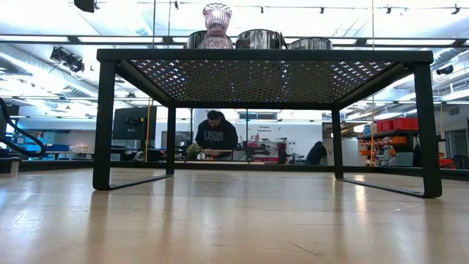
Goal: Pick & Place candle stick holders
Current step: Put the pink glass candle holder on the shelf aligned with the other glass candle holder
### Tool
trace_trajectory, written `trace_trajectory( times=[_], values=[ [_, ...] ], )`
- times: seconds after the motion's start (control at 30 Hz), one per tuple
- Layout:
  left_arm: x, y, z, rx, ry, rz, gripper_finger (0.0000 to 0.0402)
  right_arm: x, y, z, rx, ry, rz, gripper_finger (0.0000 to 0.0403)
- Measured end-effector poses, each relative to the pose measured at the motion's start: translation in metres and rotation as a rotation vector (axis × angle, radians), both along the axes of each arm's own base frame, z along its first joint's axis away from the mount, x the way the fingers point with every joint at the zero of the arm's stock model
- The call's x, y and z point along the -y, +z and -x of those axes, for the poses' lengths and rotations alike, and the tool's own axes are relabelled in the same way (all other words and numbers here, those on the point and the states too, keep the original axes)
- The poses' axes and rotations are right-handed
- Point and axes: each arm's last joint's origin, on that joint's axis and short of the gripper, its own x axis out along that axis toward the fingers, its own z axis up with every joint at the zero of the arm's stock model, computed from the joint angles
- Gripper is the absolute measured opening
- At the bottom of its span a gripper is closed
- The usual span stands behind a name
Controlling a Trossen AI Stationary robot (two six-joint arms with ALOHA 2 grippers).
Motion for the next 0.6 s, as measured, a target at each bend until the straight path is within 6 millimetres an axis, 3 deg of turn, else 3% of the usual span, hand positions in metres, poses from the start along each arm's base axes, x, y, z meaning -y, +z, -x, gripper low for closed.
trace_trajectory(
  times=[0.13,0.27,0.47,0.6],
  values=[
    [0.0,0.0,0.0,0.0,0.0,0.0,0.0298,-0.019,-0.005,0.001,0.05,-0.109,-0.038,0.0395],
    [0.0,0.0,0.0,0.0,0.0,0.0,0.0298,-0.036,-0.021,-0.002,0.091,-0.098,-0.069,0.0394],
    [0.0,0.0,0.0,0.0,0.0,0.0,0.0298,-0.044,-0.08,0.014,-0.22,-0.149,-0.017,0.0377],
    [0.0,0.0,0.0,0.01,-0.005,0.016,0.0298,-0.056,-0.116,0.02,-0.288,-0.112,-0.068,0.0363]
  ],
)
